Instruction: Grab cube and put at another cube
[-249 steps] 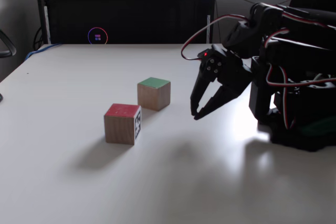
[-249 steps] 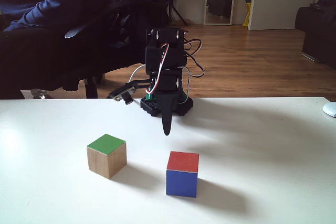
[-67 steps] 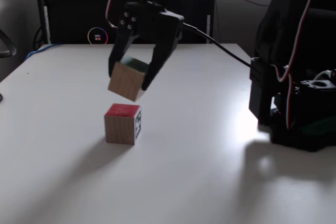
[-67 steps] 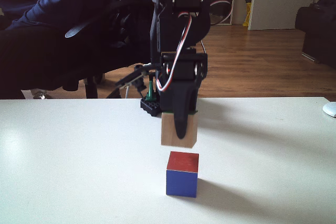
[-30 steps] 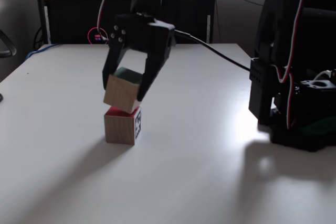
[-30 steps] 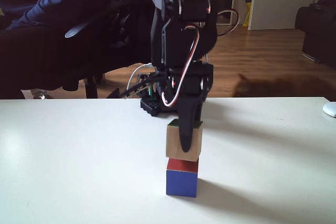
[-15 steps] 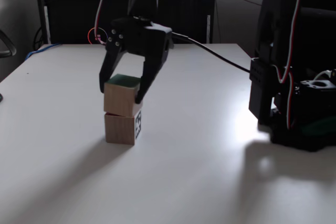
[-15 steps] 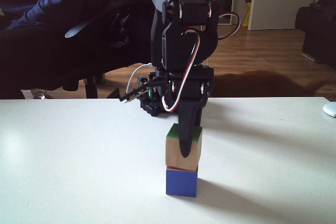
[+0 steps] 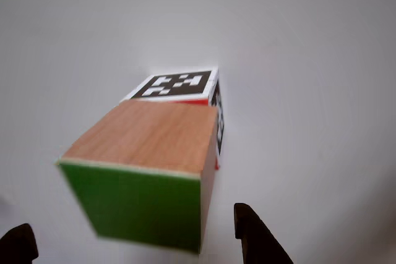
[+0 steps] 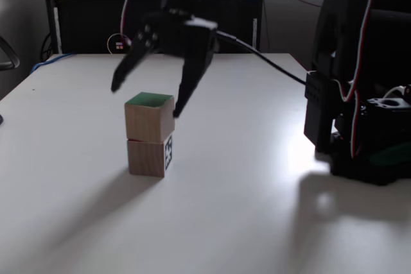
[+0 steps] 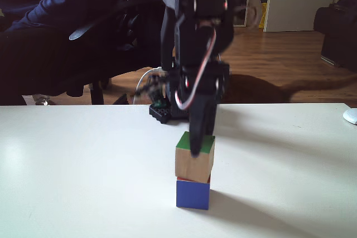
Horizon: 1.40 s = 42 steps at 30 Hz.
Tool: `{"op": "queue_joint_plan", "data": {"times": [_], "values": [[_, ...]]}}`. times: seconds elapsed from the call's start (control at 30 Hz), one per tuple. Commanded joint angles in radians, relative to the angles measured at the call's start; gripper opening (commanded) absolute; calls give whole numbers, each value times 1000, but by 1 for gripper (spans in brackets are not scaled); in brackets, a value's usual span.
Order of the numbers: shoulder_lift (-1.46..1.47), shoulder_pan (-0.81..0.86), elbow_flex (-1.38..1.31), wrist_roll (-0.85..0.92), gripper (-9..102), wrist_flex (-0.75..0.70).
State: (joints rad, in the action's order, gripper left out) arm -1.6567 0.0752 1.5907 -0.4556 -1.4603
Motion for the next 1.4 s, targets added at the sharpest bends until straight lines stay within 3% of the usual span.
{"op": "queue_joint_plan", "data": {"times": [0.0,0.33,0.47,0.63,0.73,1.0,1.13,1.37], "values": [[-161,-26,0,-6,48,-40],[-695,-49,196,71,49,-124],[-877,9,390,146,49,-49],[-1335,64,802,276,45,138],[-1516,74,963,308,39,141],[-1632,75,1200,364,19,230],[-1632,64,1289,371,1,259],[-1632,83,1393,460,0,239]]}}
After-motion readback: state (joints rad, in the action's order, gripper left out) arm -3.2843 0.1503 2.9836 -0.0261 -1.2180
